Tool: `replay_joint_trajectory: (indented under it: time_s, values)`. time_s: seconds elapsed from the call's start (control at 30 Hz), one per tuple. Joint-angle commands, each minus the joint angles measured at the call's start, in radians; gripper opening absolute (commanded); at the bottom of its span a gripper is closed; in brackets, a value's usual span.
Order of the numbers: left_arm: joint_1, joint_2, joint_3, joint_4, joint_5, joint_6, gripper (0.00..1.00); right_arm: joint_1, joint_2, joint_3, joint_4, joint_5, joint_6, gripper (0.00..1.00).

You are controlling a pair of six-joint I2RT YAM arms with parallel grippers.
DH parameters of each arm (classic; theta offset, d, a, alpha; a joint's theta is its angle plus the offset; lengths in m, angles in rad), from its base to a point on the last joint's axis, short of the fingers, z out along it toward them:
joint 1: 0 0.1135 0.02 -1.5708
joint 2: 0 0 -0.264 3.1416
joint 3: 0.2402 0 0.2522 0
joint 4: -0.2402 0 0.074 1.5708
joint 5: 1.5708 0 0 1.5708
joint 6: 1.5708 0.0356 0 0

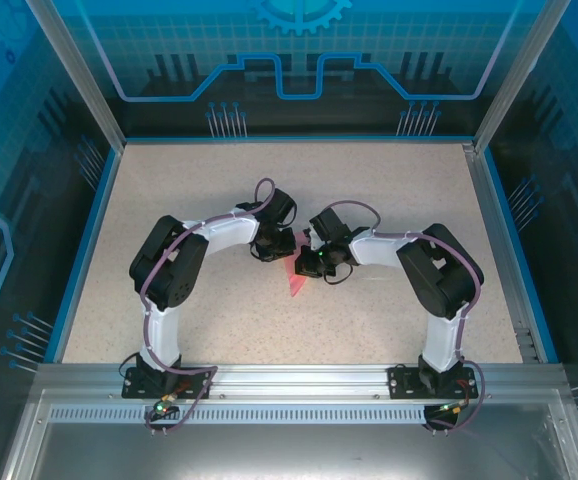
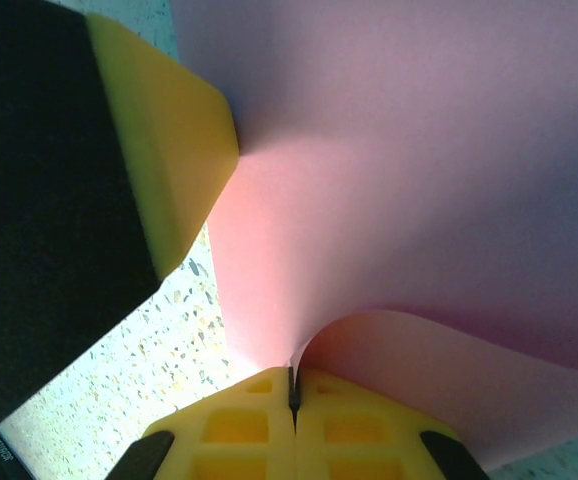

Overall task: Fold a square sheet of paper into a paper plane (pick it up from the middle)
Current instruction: Third fold the triangle at the center of the table.

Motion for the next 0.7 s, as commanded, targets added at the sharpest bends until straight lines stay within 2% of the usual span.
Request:
replay_joint_trajectory:
  time_s: [0.0,0.47,0.67]
  values:
    - [-0.004,0.020,-0.010,-0.029,0.028,0.019,0.09,0.023,0.006,0.011,-0.042,0.020,-0.020,0.05]
    - [-0.004,0.020,-0.010,-0.026,0.029,0.019,0.09,0.023,0.008,0.005,-0.048,0.021,-0.027,0.06]
    - [-0.002,-0.001,-0.006,-0.033,0.029,0.014,0.10,0.023,0.016,0.006,-0.059,0.031,-0.025,0.18]
